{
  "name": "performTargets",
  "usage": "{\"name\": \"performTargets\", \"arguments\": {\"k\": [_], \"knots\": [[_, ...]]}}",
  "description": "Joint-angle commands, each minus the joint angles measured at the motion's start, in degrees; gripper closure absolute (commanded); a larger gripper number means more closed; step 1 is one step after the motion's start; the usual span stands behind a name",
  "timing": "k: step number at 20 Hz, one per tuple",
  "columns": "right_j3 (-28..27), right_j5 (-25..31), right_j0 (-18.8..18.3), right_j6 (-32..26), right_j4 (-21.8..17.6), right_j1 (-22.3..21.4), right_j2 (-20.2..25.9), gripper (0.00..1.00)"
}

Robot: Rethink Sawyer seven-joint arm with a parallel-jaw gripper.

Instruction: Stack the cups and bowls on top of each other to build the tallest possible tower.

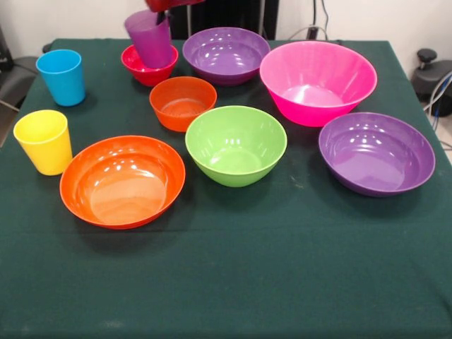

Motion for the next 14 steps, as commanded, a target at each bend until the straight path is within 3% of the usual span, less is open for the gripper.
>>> {"name": "performTargets", "arguments": {"k": [1, 9, 14], "knots": [[4.5, -5.4, 4.0, 12.4, 2.2, -2.2, -0.6, 1.00], [3.6, -2.0, 7.3, 14.0, 2.5, -7.2, -0.8, 1.00], [3.2, -4.2, 8.5, 13.5, 2.2, -7.6, -0.5, 1.00]]}}
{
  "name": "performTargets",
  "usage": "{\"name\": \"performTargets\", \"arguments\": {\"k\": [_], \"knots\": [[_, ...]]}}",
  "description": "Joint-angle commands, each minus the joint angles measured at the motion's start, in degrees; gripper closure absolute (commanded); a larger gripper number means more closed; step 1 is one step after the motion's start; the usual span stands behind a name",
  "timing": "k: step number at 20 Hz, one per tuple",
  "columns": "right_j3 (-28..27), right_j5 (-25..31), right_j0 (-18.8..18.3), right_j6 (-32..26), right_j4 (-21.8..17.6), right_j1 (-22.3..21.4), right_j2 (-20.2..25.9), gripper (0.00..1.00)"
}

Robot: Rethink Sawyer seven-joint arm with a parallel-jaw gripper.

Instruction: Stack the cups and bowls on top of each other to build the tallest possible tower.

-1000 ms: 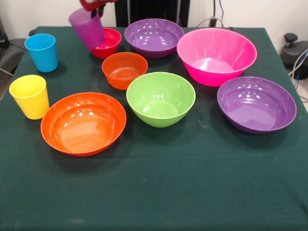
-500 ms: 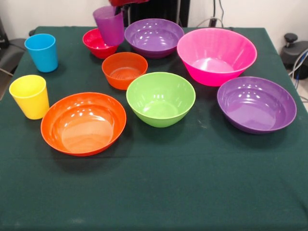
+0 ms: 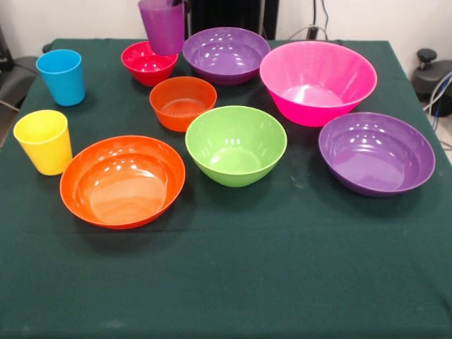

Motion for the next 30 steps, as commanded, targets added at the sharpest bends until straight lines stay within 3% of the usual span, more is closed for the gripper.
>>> {"name": "performTargets", "arguments": {"k": [1, 14, 19, 30], "knots": [[0.0, -3.0, 2.8, 6.3, 0.8, -0.3, 2.1, 1.00], [-1.5, -5.0, 5.6, 8.0, 2.3, 2.6, 3.2, 1.00], [-5.7, -4.8, 7.9, 8.2, 2.7, 7.2, 4.7, 1.00], [-8.8, -8.9, 9.5, 7.9, 4.9, 11.1, 5.4, 1.00]]}}
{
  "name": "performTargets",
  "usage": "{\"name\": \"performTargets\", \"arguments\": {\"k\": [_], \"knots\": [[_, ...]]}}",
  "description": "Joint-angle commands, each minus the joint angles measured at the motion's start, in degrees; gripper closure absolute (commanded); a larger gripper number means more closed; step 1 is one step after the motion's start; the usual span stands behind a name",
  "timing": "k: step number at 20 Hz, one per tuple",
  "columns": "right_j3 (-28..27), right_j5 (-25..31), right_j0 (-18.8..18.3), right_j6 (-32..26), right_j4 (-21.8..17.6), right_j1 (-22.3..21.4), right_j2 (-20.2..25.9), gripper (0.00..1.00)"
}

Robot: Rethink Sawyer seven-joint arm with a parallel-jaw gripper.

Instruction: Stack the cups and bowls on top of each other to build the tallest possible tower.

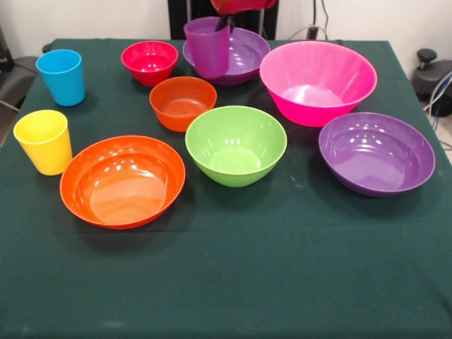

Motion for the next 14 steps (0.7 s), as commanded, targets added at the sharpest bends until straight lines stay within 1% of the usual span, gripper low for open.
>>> {"name": "performTargets", "arguments": {"k": [1, 5, 9, 14], "knots": [[-6.0, -7.7, 1.8, 8.0, 2.1, 6.7, 5.0, 1.00], [-8.1, -8.8, 2.2, 7.4, 3.2, 9.0, 5.4, 1.00], [-9.4, -9.6, 2.1, 6.3, 4.5, 9.6, 6.0, 1.00], [-9.8, -13.2, 1.7, 6.0, 5.2, 10.4, 6.8, 1.00]]}}
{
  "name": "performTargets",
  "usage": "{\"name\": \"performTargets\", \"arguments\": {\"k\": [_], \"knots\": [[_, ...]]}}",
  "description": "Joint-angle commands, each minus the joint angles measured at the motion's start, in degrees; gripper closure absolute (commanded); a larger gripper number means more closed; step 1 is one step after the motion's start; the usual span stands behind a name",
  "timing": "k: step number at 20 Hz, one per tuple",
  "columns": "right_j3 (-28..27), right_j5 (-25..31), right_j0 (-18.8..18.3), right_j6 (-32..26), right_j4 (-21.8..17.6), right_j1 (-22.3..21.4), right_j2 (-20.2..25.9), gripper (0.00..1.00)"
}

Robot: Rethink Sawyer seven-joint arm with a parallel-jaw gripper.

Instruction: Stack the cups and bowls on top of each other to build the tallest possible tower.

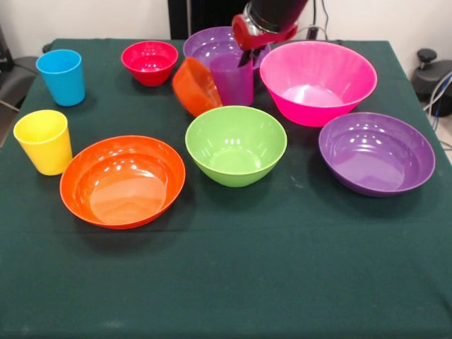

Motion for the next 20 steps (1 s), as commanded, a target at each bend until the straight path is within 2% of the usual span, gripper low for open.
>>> {"name": "performTargets", "arguments": {"k": [1, 3, 13, 20], "knots": [[-5.4, -8.1, 0.0, 5.6, 2.2, 3.8, 6.2, 1.00], [-5.3, -9.2, -0.7, 4.7, 2.6, 4.2, 7.0, 1.00], [-5.4, -7.3, -2.5, 2.6, 4.5, 4.4, 8.6, 1.00], [-8.6, -6.4, -2.2, 2.2, 4.7, 7.6, 8.3, 1.00]]}}
